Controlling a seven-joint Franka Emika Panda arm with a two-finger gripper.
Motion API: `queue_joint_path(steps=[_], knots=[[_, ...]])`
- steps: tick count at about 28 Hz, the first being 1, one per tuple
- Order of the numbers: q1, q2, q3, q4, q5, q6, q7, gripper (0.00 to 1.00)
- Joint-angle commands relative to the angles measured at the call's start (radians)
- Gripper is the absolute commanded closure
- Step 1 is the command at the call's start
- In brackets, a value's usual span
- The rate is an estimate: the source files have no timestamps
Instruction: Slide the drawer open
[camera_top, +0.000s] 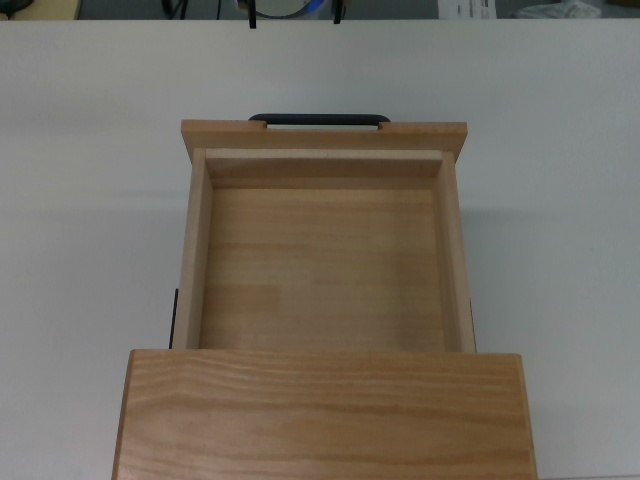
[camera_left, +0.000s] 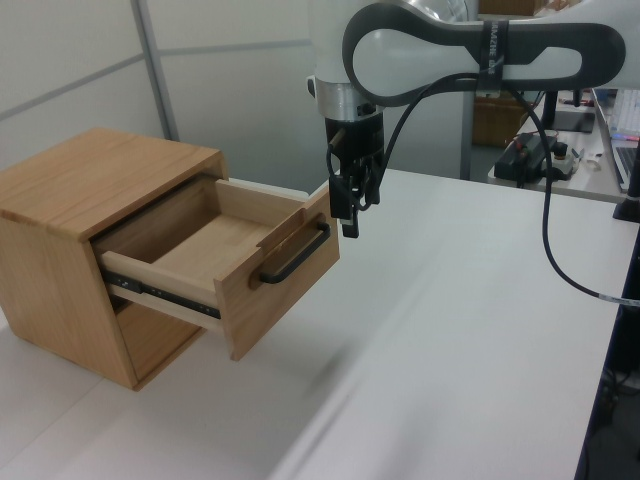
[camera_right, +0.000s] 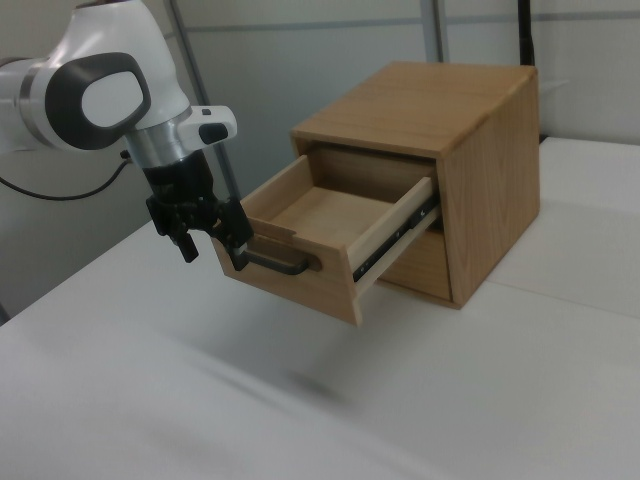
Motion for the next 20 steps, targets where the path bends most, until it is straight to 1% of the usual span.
queue_joint_path(steps=[1,20], knots=[[-0.006,0.013,-0.002,0.032,-0.011,-0.037,-0.013,0.00],[-0.004,0.013,0.001,0.034,-0.012,-0.038,-0.008,0.00]])
